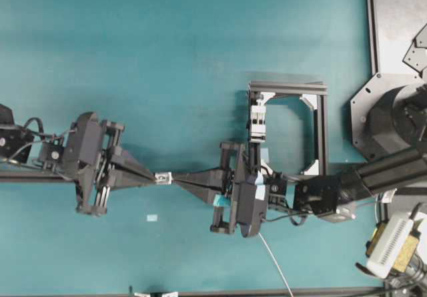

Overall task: Insert the wire into the hole on the right side and pull it with the left arm.
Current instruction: 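Move the left gripper right and grasp the wire tip past the bracket, then open the right gripper and release the wire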

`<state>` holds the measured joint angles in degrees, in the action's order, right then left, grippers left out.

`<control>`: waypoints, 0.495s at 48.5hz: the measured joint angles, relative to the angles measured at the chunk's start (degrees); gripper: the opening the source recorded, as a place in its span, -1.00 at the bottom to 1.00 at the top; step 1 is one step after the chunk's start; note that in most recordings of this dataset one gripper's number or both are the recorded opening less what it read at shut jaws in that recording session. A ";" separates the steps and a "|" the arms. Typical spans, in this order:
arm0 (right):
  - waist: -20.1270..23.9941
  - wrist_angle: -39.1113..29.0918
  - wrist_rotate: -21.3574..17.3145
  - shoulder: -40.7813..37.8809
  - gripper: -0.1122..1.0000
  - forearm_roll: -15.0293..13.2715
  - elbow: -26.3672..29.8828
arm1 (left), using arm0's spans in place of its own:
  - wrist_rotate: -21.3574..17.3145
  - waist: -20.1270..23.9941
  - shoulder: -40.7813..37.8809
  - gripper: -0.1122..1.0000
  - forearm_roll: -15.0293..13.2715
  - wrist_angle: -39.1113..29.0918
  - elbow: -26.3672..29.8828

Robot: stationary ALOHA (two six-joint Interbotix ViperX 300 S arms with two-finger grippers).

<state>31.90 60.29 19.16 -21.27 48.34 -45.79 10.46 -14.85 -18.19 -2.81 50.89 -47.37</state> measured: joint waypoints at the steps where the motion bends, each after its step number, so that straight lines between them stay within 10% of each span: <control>1: 0.00 0.00 0.00 0.00 -0.75 0.00 0.00 | 0.00 0.00 0.00 -0.98 0.00 0.00 -0.09; 24: -0.09 -0.44 -0.18 0.00 -0.75 0.00 0.18 | 0.00 0.00 0.09 -0.98 0.00 0.00 -0.09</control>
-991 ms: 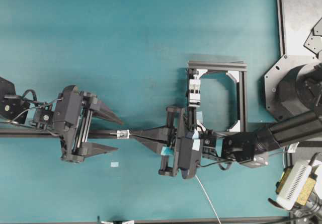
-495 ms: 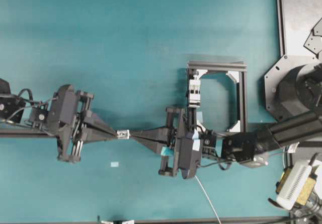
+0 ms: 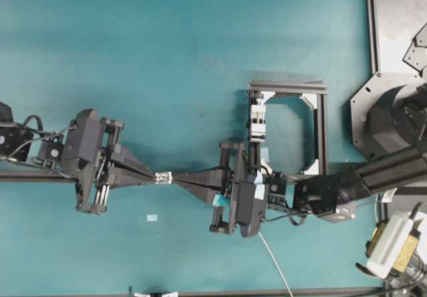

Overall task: Insert the wire into the hole on the right side and pull it with the left arm.
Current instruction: 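Open the right gripper and release the wire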

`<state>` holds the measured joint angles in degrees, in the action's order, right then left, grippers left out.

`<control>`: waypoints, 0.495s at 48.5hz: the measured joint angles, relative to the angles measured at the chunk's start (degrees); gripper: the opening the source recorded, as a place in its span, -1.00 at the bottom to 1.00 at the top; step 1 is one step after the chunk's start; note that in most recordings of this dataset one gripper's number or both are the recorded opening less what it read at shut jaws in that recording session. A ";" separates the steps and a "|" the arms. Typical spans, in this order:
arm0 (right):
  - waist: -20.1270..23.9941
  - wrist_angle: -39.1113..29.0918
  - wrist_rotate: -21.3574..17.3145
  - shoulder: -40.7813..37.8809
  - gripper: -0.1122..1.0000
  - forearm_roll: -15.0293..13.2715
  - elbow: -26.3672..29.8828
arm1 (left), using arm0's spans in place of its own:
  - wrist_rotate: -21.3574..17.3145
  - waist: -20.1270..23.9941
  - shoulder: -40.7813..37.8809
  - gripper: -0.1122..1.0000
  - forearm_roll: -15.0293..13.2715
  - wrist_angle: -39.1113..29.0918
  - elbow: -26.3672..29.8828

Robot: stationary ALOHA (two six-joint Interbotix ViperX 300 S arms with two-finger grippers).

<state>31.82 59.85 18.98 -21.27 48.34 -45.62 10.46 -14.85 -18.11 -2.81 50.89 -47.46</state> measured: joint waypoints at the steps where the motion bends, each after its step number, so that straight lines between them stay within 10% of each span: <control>1: 0.00 -0.09 0.00 0.00 -0.75 0.00 0.00 | 0.00 0.00 0.00 -0.98 0.00 0.00 0.00; 16: -0.26 -1.14 -0.35 0.00 -0.73 0.18 0.00 | 0.00 0.00 0.00 -0.98 0.00 0.00 0.00; 24: -0.26 -1.58 -0.44 0.00 -0.05 0.35 0.18 | 0.00 -0.09 0.00 -0.98 0.00 -0.44 0.00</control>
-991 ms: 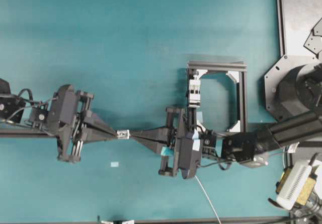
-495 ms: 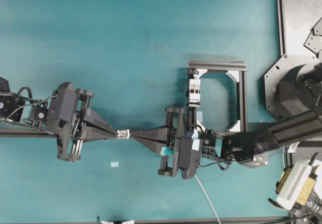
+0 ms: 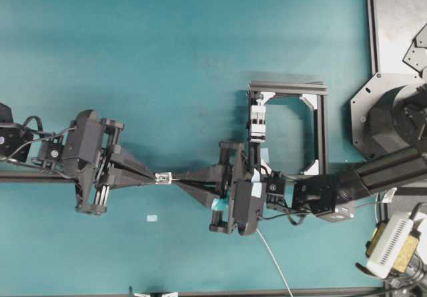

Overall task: Insert the wire into the hole on the right side and pull it with the left arm.
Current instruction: 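Open the right gripper and release the wire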

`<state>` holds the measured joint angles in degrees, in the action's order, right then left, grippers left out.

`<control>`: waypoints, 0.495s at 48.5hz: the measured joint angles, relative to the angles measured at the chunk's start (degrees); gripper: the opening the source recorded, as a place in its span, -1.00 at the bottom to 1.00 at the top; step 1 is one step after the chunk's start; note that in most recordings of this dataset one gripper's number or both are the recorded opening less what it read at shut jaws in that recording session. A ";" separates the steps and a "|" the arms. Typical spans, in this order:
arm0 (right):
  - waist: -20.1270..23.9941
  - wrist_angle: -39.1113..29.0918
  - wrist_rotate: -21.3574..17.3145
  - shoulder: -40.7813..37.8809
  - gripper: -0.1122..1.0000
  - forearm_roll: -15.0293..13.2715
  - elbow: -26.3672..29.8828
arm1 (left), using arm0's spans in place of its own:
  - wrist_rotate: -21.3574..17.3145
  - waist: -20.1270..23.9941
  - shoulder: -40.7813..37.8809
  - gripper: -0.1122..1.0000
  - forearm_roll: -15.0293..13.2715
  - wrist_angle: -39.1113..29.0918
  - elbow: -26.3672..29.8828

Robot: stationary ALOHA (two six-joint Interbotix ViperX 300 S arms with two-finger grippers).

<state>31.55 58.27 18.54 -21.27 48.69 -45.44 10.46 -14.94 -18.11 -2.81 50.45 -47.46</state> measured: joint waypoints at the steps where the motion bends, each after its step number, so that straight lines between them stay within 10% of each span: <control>1: 0.00 0.00 0.00 0.00 0.06 0.00 0.00 | 0.00 0.00 0.00 -0.98 0.00 -0.18 0.00; 9: 0.00 -1.23 0.00 0.09 0.83 -0.18 0.18 | 0.00 0.00 0.00 -0.98 0.00 -0.88 0.00; 24: 0.09 -2.02 0.09 0.62 0.85 -0.09 0.18 | 0.00 0.00 0.00 -0.98 0.00 -1.05 0.00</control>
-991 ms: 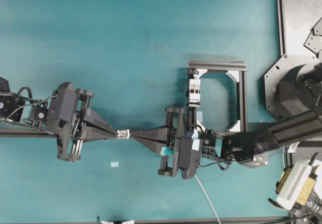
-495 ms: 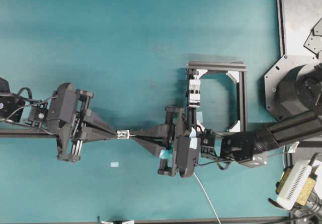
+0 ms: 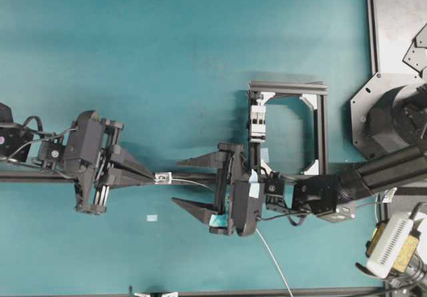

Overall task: Insert the wire into the hole on the right side and pull it with the left arm.
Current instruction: 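Open the right gripper and release the wire, then pull the wire leftward through the hole with the left gripper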

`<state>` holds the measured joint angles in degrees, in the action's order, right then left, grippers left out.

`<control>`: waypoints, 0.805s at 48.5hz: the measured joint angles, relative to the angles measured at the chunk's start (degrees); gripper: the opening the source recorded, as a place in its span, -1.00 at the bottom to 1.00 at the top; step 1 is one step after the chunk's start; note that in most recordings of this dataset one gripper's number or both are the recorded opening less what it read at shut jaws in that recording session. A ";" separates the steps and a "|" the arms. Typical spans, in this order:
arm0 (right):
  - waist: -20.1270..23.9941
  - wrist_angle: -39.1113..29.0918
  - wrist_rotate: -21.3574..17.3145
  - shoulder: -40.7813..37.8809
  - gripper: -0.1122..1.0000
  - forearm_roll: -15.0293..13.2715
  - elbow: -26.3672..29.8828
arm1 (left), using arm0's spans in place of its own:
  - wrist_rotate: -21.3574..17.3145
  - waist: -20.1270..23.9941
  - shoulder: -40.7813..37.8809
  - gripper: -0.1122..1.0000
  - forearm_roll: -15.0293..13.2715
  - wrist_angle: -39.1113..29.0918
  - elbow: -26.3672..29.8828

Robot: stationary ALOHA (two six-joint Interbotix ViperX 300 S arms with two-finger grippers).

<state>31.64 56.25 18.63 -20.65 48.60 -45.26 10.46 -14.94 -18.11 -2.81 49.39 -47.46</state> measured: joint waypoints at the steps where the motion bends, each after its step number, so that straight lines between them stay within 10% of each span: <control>1: 0.00 0.00 0.00 0.00 0.85 -0.09 0.00 | 0.00 0.09 0.00 -0.98 0.00 0.00 0.00; 39: -0.09 -0.09 -0.09 0.00 0.85 -0.09 -0.09 | -2.99 -0.09 10.11 -0.98 0.18 -3.25 -10.72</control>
<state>31.55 56.16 18.54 -20.65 48.52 -45.35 7.47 -15.03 -8.00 -2.64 46.14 -58.18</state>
